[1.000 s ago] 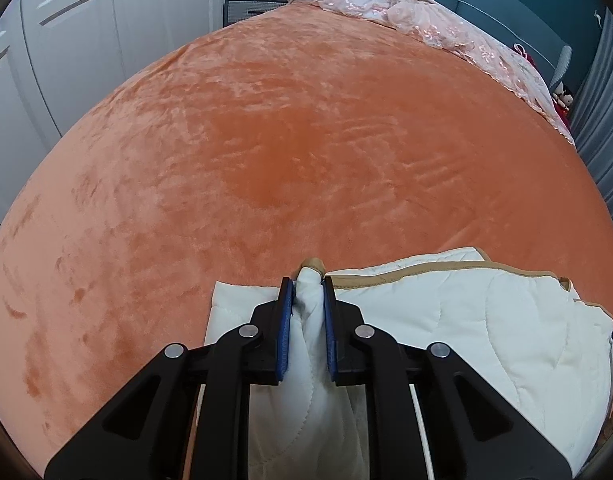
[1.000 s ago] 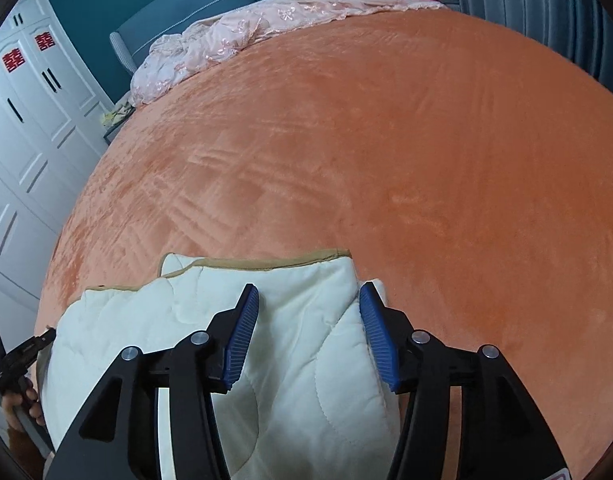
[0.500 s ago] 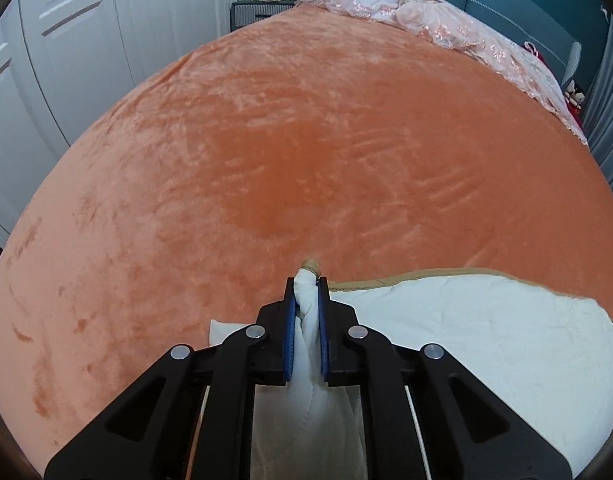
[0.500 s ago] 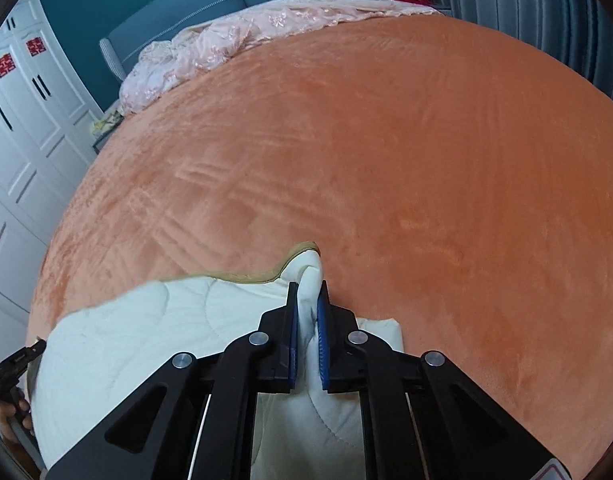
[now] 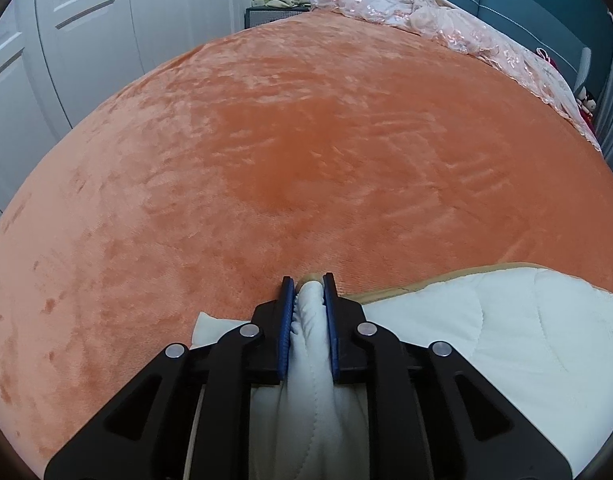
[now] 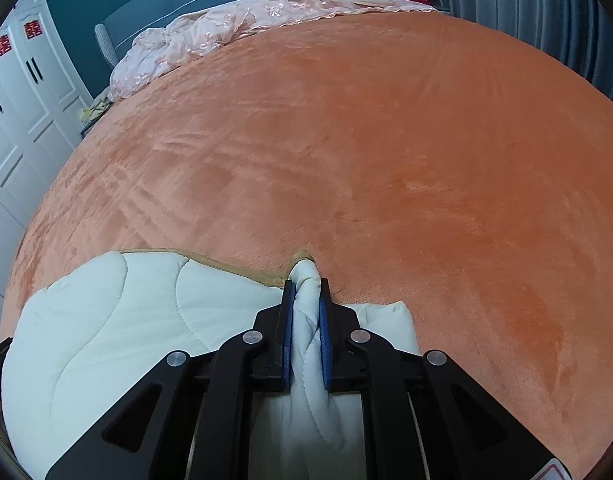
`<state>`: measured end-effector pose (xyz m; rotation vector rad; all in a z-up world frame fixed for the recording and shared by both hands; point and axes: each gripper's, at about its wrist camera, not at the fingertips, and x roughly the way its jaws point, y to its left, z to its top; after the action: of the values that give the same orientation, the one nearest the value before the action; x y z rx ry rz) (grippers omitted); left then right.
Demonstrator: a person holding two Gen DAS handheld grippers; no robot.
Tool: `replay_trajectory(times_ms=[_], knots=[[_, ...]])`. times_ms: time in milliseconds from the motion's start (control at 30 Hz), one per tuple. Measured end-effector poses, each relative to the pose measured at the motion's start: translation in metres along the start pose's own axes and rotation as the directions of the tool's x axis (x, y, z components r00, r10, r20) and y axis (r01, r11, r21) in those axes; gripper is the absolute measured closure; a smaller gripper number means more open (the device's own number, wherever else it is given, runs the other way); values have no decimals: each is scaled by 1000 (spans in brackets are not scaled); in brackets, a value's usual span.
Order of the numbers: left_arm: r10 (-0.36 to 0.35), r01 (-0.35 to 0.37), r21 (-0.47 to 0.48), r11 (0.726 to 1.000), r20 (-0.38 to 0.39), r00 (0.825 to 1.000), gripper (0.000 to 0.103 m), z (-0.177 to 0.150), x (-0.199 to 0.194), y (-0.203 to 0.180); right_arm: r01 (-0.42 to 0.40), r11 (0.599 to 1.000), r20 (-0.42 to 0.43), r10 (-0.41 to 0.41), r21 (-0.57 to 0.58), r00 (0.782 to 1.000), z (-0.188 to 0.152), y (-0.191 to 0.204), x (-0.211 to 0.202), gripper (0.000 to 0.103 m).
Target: Fold large clothes
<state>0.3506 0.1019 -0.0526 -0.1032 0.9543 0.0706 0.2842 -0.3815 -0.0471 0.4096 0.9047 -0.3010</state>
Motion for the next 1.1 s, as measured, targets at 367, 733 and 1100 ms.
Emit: replay_trajectory(times_ms=[367,733,1100], knots=[[165,-151,-93,984,162,973,28,46,-100,12,-55,988,213,22,146,977,29,0,-93,66],[-171,181,263,948,-62,983,48,-11,-82,-149,-301,915,-161,266,-267,951,-21,165,-44,86],[-102,103,282,954,-19,995,46,-48,-36,-160,-258,942,-182,220,-216,958,-45,154,5,101]])
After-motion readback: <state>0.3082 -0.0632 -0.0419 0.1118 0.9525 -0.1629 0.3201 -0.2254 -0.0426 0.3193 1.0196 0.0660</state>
